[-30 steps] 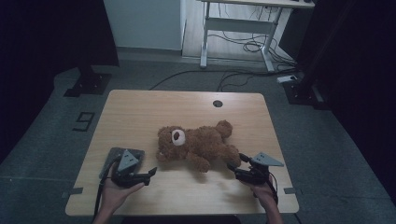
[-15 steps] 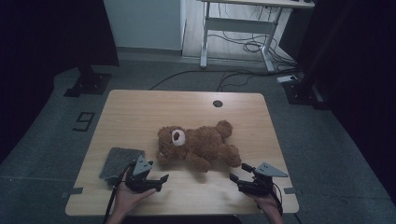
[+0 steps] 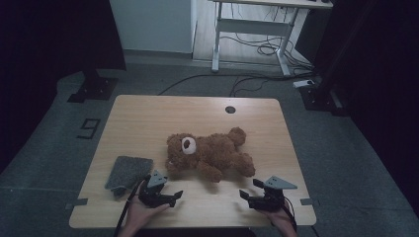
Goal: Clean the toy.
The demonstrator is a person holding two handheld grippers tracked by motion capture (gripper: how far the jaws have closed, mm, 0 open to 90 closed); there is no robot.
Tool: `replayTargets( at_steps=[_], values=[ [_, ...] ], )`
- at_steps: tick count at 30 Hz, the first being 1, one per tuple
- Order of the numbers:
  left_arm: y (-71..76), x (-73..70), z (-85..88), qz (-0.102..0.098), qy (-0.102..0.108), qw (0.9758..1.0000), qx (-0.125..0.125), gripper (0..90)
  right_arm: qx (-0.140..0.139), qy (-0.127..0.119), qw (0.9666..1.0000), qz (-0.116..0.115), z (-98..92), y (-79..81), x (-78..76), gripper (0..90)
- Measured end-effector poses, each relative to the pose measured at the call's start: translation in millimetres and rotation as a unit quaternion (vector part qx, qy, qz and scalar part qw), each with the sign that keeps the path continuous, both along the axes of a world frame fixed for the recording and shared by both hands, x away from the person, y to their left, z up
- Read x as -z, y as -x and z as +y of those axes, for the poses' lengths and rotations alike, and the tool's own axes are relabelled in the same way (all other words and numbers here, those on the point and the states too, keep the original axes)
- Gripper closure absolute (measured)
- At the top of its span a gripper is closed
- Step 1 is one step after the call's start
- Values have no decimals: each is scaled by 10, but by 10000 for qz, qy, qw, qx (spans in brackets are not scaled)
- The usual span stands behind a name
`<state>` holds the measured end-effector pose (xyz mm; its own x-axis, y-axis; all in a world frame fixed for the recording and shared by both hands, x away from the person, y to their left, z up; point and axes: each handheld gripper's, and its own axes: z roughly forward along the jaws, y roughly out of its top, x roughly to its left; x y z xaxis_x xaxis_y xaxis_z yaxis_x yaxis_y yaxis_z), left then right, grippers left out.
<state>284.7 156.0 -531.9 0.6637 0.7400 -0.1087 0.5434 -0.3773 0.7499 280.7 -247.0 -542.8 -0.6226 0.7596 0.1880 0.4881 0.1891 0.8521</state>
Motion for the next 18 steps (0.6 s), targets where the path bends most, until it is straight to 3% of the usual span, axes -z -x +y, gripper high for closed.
replayTargets(
  at_steps=[18],
  values=[
    [17,7,0,18,-75,10000,-11,177,42,-6,10000,-65,-11,-4,-4,225]
  ],
)
